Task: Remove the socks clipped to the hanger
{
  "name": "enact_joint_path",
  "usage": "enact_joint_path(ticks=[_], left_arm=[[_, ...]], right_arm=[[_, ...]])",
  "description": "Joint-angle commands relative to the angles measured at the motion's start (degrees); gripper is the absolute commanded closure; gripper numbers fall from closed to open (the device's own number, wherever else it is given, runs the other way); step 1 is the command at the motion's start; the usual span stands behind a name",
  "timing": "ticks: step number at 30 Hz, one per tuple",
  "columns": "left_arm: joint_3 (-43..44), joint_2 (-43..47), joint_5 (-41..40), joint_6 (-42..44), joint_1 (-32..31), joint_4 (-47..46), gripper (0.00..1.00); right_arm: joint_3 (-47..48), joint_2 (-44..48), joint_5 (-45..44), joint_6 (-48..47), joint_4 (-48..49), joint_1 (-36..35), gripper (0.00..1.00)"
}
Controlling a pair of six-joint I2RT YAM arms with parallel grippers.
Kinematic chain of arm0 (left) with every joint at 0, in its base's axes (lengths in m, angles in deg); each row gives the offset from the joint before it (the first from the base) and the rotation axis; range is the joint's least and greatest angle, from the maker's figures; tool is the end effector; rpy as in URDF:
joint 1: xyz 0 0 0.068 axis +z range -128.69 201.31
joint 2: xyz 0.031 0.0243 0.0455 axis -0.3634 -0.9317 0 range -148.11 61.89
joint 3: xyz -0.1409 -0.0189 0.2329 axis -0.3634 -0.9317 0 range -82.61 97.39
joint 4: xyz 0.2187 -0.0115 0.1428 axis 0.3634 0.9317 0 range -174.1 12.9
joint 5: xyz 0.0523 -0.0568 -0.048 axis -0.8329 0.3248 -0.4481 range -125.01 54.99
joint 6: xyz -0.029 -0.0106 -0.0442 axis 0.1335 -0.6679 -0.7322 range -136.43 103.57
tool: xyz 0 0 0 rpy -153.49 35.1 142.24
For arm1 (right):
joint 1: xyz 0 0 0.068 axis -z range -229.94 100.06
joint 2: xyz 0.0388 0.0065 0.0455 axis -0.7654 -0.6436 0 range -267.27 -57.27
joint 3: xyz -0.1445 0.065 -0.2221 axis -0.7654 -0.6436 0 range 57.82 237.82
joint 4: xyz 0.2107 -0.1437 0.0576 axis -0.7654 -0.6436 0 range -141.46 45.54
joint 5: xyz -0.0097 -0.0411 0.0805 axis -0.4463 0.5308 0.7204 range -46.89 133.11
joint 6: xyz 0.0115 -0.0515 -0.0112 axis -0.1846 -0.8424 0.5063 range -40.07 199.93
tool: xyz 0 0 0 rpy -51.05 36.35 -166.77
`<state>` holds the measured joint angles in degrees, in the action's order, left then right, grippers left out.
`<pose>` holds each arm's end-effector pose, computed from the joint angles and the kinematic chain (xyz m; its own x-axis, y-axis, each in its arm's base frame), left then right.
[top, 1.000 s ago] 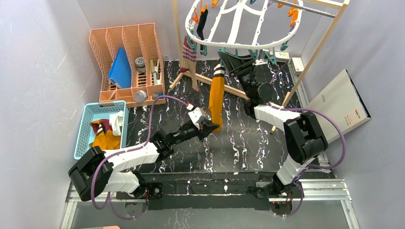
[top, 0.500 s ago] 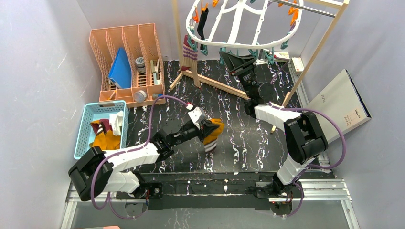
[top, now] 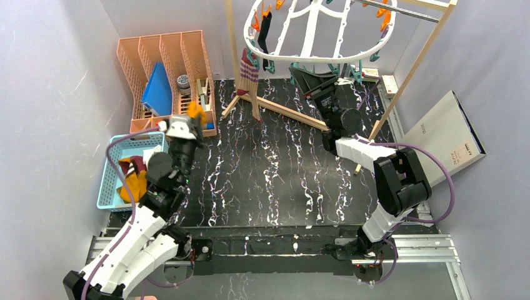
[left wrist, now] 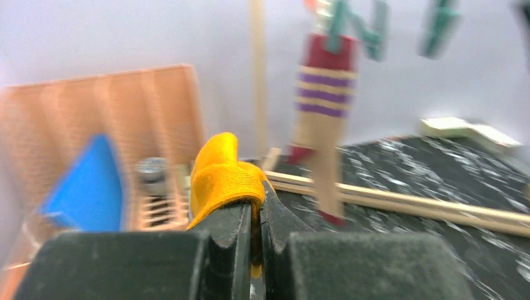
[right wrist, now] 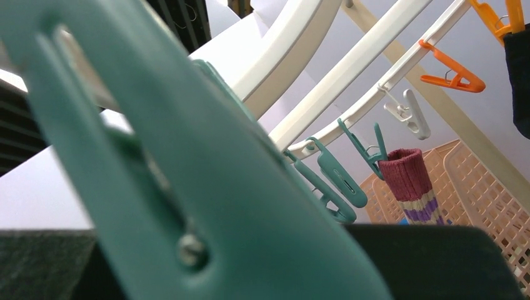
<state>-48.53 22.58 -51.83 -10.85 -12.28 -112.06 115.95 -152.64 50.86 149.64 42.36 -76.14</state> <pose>0.1430 -0.0827 0.3599 0.3503 -0.1207 -0.9288 0.2745 0.9613 -0.0214 0.3092 0.1575 0.3590 -0.2471 0.9142 -0.3212 -0.8195 -0.0203 0.5727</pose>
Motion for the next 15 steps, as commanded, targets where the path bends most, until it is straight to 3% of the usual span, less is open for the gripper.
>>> enact_joint_path(ticks=[1, 4, 11, 15], left_arm=[[10.0, -2.9, -14.6, 9.7, 8.0, 13.0, 1.00], [8.8, -2.9, -17.9, 5.4, 15.7, 7.4, 1.00], [6.2, -9.0, -15.4, -13.6, 43.3, 6.4, 1.00], [0.4, -13.3, -23.3, -18.3, 47.9, -0.4, 1.00]], right_arm=[[-0.6, 2.3, 0.8, 1.0, 17.0, 0.4, 0.78], [-0.6, 1.9, 0.8, 2.0, 17.4, 0.3, 0.78], [-2.4, 4.0, 1.9, 2.1, 17.0, 0.7, 0.78], [-3.7, 5.3, 2.7, 2.1, 16.4, 1.3, 0.78]])
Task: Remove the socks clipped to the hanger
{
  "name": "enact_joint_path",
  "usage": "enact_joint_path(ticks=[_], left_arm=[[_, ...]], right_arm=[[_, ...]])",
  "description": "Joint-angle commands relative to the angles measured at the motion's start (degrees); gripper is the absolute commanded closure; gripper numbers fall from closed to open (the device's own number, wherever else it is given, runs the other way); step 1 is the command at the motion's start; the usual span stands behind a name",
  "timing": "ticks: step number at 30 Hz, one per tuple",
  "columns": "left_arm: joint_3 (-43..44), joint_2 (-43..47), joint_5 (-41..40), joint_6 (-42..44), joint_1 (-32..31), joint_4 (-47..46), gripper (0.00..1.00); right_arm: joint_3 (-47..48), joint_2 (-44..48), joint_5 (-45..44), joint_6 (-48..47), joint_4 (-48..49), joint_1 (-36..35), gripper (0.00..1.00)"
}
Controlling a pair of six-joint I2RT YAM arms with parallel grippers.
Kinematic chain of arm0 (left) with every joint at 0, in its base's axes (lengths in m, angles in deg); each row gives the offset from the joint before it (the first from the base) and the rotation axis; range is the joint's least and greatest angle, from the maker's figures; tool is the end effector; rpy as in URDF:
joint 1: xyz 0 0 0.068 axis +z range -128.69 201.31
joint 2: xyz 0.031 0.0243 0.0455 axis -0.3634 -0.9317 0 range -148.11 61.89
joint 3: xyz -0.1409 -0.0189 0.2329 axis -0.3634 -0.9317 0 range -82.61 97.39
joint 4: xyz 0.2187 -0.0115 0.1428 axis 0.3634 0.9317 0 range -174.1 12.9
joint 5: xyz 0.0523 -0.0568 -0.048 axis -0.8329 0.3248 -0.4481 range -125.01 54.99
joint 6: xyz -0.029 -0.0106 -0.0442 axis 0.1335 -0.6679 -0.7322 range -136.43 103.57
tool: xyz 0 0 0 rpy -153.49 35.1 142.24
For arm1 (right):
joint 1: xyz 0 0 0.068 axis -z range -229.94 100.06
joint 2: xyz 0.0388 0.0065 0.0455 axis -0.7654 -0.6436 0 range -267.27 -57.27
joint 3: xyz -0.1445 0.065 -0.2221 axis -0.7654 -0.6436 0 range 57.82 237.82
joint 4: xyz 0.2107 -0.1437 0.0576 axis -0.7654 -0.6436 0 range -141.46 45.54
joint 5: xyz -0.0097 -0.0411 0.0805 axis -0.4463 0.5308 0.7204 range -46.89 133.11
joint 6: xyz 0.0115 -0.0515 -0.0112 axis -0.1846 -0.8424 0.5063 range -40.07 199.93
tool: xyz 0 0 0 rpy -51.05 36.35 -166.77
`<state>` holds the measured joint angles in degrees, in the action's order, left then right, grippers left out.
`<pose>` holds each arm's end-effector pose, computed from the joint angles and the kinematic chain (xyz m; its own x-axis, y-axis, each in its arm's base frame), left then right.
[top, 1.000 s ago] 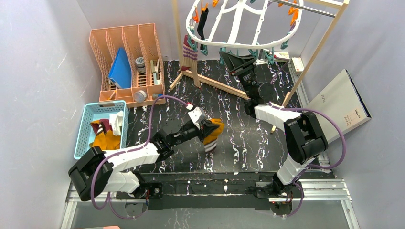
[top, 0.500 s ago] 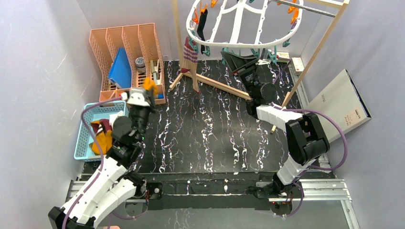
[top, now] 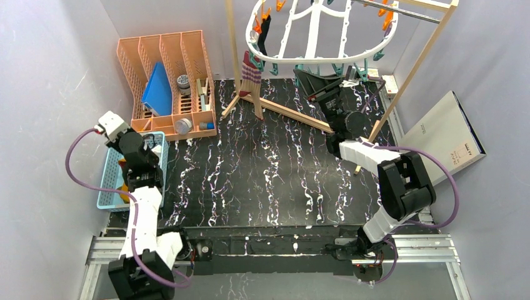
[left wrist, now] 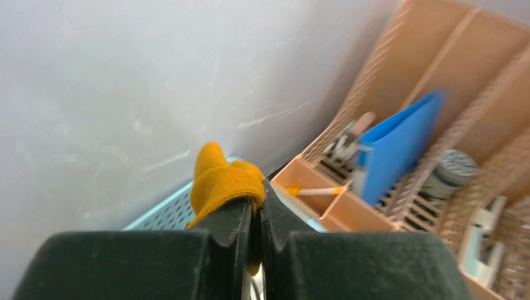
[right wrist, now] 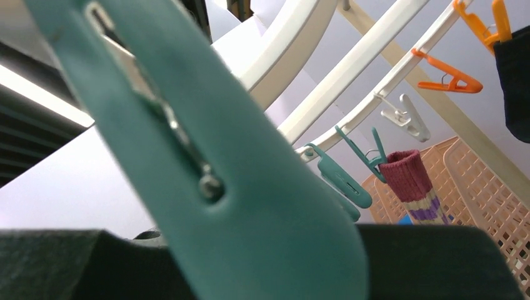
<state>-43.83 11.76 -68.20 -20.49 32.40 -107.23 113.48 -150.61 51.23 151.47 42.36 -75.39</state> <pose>0.1968 0.0584 0.3479 0.2484 -0.0115 -0.9686 -0.6709 0.7192 -0.1806 0.3025 0.1495 0.3573 -0.2665 0.9131 -0.3085 -0.8088 -0.0378 0.5869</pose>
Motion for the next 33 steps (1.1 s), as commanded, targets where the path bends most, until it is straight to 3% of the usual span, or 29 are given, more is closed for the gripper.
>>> enact_joint_path(ticks=[1, 11, 15, 17, 23, 24, 26, 28, 30, 31, 32, 33], left_arm=[[-5.5, -3.7, -8.1, -9.5, 3.6, -6.2, 1.00], [-13.8, -15.4, -9.8, -22.5, 6.5, -2.3, 0.99], [-12.0, -15.5, -7.5, -21.5, 6.8, -0.1, 0.56], [-9.8, -14.6, -4.3, -19.6, 6.8, 0.6, 0.44], [5.4, -12.7, 6.9, -13.2, 6.2, 11.8, 0.41], [12.4, -12.2, 9.8, -12.5, 5.4, 15.1, 0.41], [17.7, -12.5, 16.6, -13.0, 4.5, 16.5, 0.35], [21.4, -12.1, 18.0, -13.4, 3.6, 17.9, 0.27], [21.3, -11.8, 30.7, -12.1, 2.3, 13.0, 0.25], [18.1, -14.5, 49.1, -10.1, 0.2, 1.7, 0.20], [18.7, -18.1, 65.8, -9.9, -2.0, -1.3, 0.19], [20.7, -22.6, 75.9, -8.4, -6.1, 0.6, 0.17]], right_arm=[[-1.7, 3.6, 2.4, 0.3, 16.4, 0.6, 0.78], [-5.2, 4.2, 2.1, 2.3, 17.5, 1.8, 0.79], [-6.4, 5.0, 2.2, 2.3, 17.4, 2.2, 0.78], [-6.7, 5.0, 2.3, 2.4, 17.4, 2.3, 0.79], [-7.4, 5.0, 2.6, 2.8, 17.5, 2.3, 0.79], [-7.7, 5.0, 2.4, 2.7, 17.5, 2.4, 0.79], [-7.7, 4.9, 2.5, 2.8, 17.5, 2.4, 0.79], [-7.7, 4.7, 2.4, 2.9, 17.5, 2.4, 0.79], [-8.0, 5.0, 2.5, 2.6, 17.4, 2.3, 0.79], [-8.0, 4.6, 2.4, 3.0, 17.5, 2.4, 0.79], [-7.9, 4.4, 2.6, 3.4, 17.6, 2.4, 0.79], [-7.9, 4.3, 2.8, 3.4, 17.5, 2.4, 0.79]])
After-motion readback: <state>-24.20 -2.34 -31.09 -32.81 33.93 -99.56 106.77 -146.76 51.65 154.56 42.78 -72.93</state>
